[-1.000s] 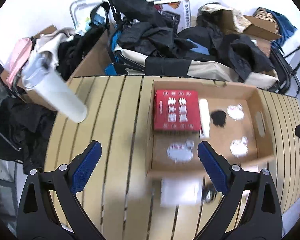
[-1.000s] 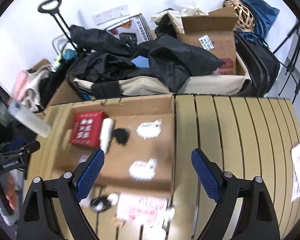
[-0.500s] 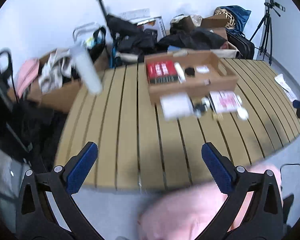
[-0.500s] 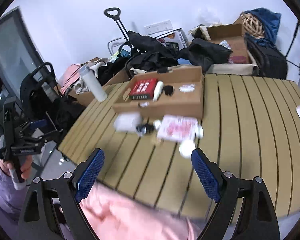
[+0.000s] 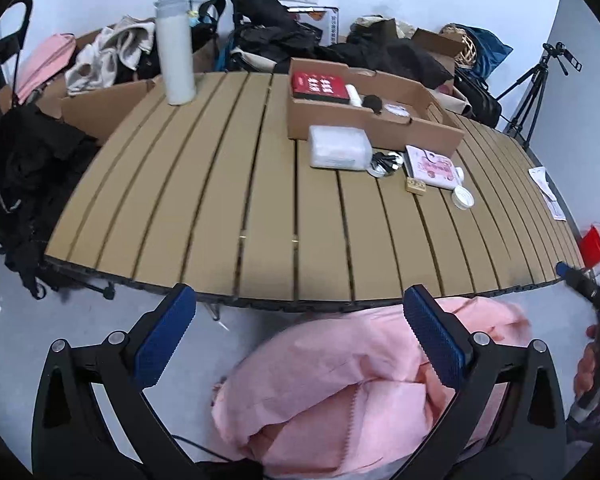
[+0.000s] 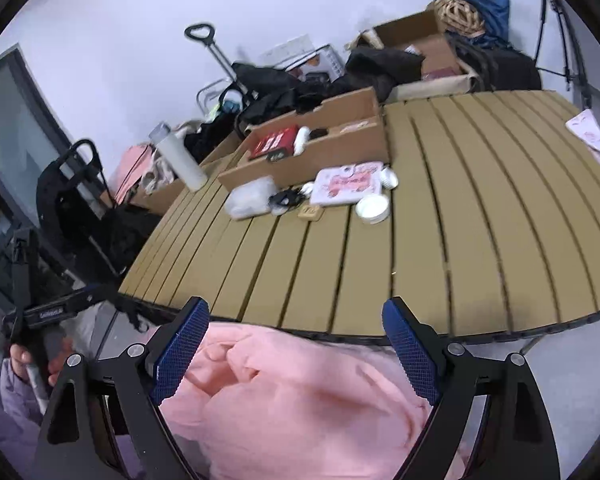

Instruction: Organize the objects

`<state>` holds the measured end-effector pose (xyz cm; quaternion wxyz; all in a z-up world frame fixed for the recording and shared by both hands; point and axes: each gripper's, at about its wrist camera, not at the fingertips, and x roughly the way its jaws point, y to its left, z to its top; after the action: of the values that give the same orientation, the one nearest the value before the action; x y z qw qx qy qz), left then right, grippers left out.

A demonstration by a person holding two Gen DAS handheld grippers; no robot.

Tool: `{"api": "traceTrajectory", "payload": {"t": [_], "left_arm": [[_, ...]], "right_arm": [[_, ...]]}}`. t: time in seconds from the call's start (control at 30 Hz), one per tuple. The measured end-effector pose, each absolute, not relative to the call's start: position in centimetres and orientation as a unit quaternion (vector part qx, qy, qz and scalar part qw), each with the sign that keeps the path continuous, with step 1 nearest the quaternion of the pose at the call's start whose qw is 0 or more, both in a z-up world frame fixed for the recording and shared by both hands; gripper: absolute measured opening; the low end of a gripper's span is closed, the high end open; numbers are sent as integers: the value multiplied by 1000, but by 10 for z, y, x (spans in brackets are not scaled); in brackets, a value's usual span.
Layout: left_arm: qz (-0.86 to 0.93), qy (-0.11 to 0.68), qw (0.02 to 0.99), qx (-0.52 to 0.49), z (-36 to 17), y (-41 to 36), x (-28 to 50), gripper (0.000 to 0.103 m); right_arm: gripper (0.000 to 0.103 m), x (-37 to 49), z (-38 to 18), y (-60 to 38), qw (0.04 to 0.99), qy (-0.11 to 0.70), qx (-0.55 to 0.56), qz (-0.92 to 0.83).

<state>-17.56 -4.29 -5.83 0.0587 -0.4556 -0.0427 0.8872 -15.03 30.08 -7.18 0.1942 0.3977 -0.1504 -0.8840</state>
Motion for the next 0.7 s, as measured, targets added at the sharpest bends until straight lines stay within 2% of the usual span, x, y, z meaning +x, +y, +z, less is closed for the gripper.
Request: {"api": "traceTrajectory", "payload": {"t": [0.07, 0.2, 0.27, 0.37, 0.47, 0.5, 0.53, 0.6, 0.7], "left_arm": [[884, -35, 64, -462, -66, -38, -180, 103], [883, -26, 73, -464, -75, -34, -195, 103], [884, -36, 75, -461, -77, -38, -209, 103], [881, -82, 96, -457, -81, -47, -244, 101], [868, -131, 136, -460, -90, -51, -290, 89], [866, -133, 138, -461, -94, -50, -305, 83], [867, -125, 129, -464, -99, -46, -326, 72], [867, -114, 133, -467, -107, -39, -352, 63], [860, -133, 157, -467, -123, -35, -385, 61]], "right_arm": [[91, -154, -79, 291, 197, -132, 412, -880], [78, -166, -88, 276, 202, -117, 429, -873], [76, -178, -90, 268, 204, -106, 437, -870], [66, -206, -87, 252, 211, -89, 441, -868], [62, -246, -84, 230, 234, -84, 439, -863], [61, -261, -83, 223, 241, -86, 440, -861], [60, -280, -84, 215, 247, -91, 442, -858], [59, -317, -89, 197, 260, -103, 446, -850], [53, -372, -105, 167, 257, -107, 470, -838]]}}
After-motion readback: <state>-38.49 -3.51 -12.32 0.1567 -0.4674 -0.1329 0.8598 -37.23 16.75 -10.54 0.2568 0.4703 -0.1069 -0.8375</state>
